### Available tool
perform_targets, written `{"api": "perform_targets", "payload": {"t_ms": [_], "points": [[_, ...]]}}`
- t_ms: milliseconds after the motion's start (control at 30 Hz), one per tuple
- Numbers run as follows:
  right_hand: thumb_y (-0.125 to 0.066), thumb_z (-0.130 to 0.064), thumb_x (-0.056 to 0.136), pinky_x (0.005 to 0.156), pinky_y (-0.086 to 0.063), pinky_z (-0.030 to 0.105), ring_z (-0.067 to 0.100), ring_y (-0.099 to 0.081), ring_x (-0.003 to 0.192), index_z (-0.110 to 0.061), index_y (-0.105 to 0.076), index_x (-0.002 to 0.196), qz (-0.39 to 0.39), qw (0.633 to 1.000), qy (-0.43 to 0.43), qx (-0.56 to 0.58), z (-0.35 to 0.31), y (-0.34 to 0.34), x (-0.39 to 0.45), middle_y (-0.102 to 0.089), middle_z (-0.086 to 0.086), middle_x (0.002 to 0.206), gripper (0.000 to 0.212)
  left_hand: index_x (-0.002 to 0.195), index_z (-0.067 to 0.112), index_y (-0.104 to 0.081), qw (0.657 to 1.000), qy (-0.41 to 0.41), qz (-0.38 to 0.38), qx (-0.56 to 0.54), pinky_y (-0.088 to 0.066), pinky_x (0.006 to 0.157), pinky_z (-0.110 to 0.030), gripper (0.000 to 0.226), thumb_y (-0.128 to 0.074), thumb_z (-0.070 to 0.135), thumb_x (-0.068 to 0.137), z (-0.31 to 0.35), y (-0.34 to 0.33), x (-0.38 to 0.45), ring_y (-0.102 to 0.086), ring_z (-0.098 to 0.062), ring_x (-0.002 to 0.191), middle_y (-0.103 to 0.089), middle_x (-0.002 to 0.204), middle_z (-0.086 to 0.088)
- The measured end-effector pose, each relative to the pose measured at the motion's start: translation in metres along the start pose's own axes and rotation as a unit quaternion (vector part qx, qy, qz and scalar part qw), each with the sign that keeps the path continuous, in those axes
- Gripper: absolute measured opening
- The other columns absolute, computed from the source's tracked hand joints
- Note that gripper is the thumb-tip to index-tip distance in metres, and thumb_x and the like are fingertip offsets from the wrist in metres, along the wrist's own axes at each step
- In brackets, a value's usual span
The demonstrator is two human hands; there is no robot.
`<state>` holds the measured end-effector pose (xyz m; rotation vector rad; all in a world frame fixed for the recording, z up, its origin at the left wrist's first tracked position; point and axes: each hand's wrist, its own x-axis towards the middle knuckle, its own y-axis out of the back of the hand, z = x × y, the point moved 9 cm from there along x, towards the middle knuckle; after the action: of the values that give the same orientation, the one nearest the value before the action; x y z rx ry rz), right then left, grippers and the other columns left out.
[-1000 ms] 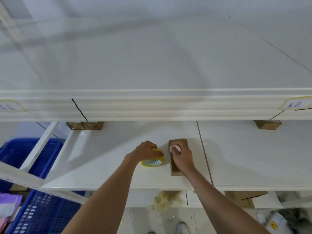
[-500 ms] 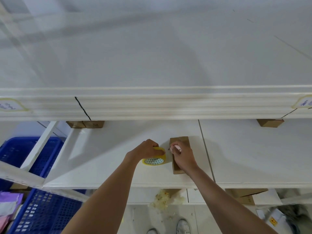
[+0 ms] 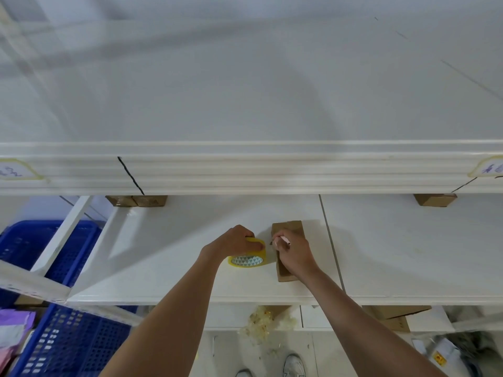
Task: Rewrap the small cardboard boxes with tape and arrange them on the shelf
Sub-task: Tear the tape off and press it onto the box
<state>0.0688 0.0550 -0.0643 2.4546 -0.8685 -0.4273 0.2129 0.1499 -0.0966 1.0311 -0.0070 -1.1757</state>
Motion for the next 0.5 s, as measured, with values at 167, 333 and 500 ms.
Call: {"api": "perform_targets", "payload": {"t_ms": [167, 333, 500], "points": [[-0.053, -0.013, 0.101, 0.073, -0.04, 0.005, 0.008, -0.061, 0.093, -0.015, -0.067, 0.102, -0.007, 1.0, -0.001, 0.004, 0.0001, 0.0006, 0.0004, -0.069, -0.002, 0.099, 0.014, 0.094, 0.016, -0.074, 1.0, -0.002, -0.001, -0.004, -0.057, 0.083, -0.038, 0.032, -0.071, 0.047, 0.087, 0.0014, -0.0005, -0.0004, -0.07, -0.024, 0.09, -0.071, 0.096, -0.006], [-0.053, -0.011, 0.099, 0.073, -0.041, 0.006, 0.011, -0.062, 0.094, -0.014, -0.067, 0.101, -0.008, 1.0, 0.001, -0.003, 0.0007, 0.0011, 0.0002, -0.07, 0.0, 0.098, 0.015, 0.095, 0.025, -0.069, 1.0, -0.01, 0.003, -0.002, -0.058, 0.085, -0.037, 0.023, -0.071, 0.046, 0.087, 0.0048, -0.0001, -0.0003, -0.069, -0.022, 0.092, -0.068, 0.103, -0.001], [-0.052, -0.012, 0.101, 0.072, -0.04, 0.006, 0.01, -0.061, 0.094, -0.013, -0.067, 0.104, -0.014, 1.0, 0.0, -0.021, 0.0002, 0.0, -0.0009, -0.069, 0.0, 0.1, 0.015, 0.105, 0.025, -0.067, 1.0, -0.009, 0.009, -0.017, -0.055, 0.08, -0.031, 0.025, -0.073, 0.042, 0.088, 0.0095, 0.0012, -0.0025, -0.065, -0.022, 0.096, -0.061, 0.112, 0.0]]}}
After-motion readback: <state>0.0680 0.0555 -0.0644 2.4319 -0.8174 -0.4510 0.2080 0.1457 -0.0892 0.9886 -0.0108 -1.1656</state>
